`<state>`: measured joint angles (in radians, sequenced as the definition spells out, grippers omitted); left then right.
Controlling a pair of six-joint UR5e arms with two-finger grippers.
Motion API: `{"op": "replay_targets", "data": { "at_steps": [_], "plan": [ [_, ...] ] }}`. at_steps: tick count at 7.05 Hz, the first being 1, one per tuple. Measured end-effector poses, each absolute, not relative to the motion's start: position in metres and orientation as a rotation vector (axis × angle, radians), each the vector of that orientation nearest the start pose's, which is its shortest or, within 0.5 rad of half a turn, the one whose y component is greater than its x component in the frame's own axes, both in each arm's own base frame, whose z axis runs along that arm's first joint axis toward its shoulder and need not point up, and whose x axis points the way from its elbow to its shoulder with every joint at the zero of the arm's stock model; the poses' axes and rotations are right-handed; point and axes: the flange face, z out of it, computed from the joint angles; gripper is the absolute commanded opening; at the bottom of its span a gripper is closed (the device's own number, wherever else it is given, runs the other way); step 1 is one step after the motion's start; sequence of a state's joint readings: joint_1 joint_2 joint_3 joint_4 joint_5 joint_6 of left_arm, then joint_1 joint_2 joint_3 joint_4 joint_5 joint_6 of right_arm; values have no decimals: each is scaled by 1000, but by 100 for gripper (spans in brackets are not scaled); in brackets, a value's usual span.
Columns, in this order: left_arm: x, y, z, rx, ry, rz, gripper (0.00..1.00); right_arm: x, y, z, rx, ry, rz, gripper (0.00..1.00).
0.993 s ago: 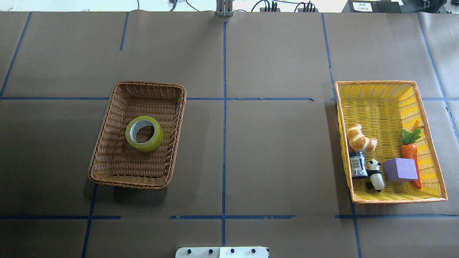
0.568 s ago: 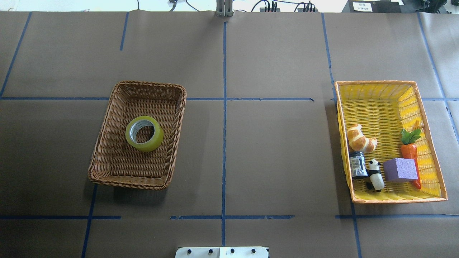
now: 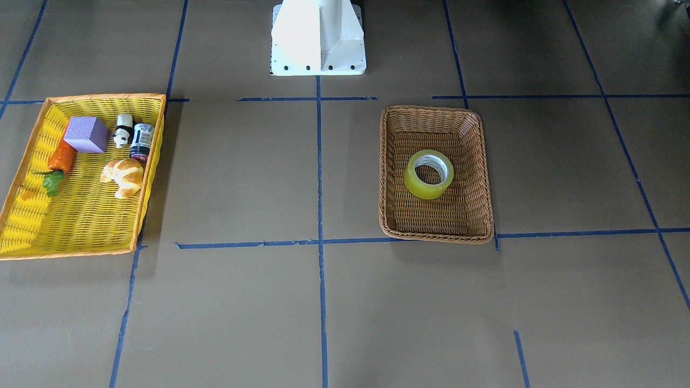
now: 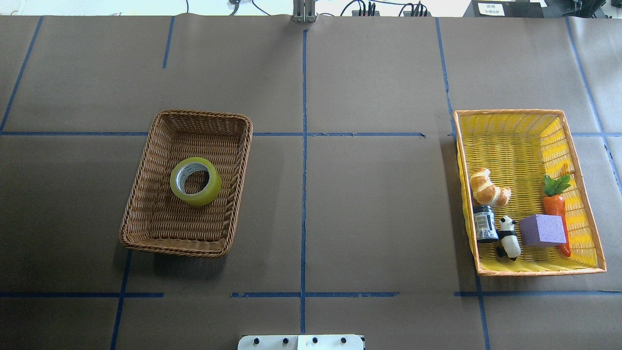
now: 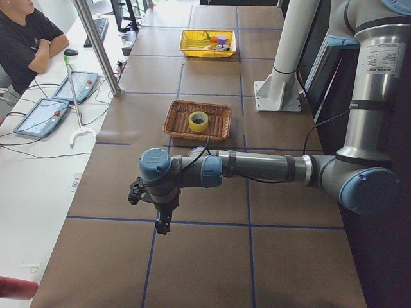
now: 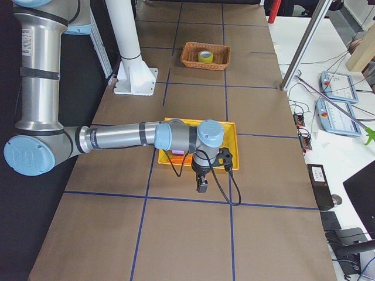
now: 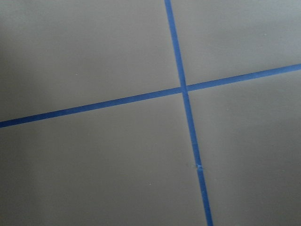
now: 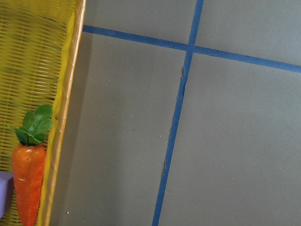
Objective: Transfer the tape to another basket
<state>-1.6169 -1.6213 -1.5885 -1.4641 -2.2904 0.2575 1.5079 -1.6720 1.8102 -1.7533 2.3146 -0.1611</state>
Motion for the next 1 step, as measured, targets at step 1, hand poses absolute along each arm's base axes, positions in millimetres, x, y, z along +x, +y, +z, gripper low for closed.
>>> {"op": "replay_targets", "data": {
  "at_steps": [1],
  "plan": [
    [-91, -506, 638, 73, 712, 190, 100, 38, -445, 609, -6, -746, -197, 100]
  ]
}}
